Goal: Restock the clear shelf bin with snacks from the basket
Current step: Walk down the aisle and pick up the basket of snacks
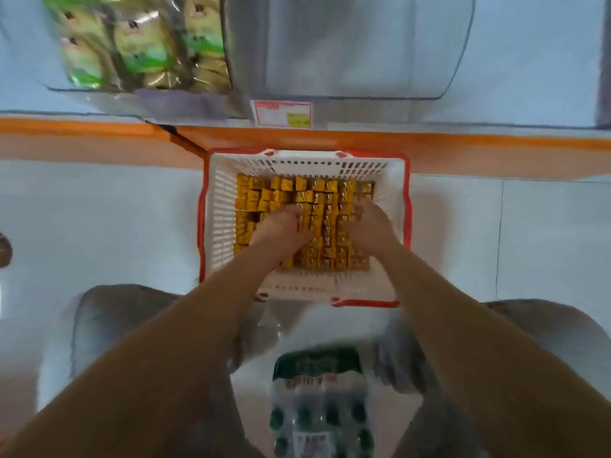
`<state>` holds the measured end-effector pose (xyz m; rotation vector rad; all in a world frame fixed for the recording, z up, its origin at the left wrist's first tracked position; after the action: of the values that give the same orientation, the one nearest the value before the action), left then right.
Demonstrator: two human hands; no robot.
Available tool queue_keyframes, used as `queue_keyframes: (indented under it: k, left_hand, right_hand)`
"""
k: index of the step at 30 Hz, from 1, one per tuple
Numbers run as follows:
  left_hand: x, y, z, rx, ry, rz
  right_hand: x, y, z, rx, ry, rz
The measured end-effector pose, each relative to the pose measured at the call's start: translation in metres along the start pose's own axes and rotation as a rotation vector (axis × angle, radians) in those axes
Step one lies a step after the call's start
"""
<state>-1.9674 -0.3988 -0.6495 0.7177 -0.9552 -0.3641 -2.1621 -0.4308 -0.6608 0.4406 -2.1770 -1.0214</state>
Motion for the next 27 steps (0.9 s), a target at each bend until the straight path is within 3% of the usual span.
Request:
queue_keyframes:
  k: [9,19,27]
  left_hand:
    - [-0.099,-0.135,-0.012,-0.437,-0.210,0.152]
    - [-0.124,-0.148,-0.019,-0.471,-0.269,0.285]
    - [-0.121,-0.155,-0.016,-0.482,-0.360,0.185]
  right_hand:
    - [-0.070,-0.141,0.074,-0.015,-0.065,0.225]
    - [-0.084,-0.147,0.096,0.121,-0.141,0.271]
    - [-0.073,-0.130,0.090,0.159,-0.117,0.352]
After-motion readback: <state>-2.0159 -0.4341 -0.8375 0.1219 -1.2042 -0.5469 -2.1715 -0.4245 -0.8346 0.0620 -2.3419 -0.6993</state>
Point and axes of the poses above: each hand's wrist, its own y-axis away from the middle knuckle, its own x-axis out of the back of the hand, z = x × y, the point moved 7 cm from there along -y, towards the middle knuckle, and after that the axes turned 6 degrees about -x, right-handed, at the moved point
